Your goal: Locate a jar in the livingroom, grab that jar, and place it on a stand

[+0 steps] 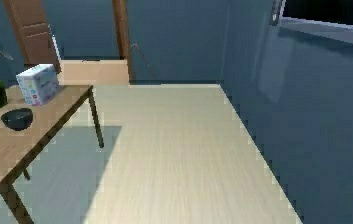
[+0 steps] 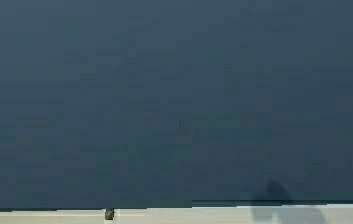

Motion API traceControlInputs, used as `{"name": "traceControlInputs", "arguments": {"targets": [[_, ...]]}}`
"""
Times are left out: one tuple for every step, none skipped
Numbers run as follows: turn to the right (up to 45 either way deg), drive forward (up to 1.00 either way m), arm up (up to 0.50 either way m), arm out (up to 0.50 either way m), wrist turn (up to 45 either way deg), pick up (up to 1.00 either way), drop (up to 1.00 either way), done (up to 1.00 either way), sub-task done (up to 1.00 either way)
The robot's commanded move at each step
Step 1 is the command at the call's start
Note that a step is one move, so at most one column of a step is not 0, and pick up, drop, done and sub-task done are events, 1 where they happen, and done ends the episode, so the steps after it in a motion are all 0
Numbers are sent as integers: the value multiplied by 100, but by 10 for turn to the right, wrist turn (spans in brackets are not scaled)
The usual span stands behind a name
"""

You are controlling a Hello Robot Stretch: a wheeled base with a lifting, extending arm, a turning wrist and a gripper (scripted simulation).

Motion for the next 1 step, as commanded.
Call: {"name": "traceControlInputs", "arguments": {"targets": [[0,100,0,0,0,0,0,0,0]]}}
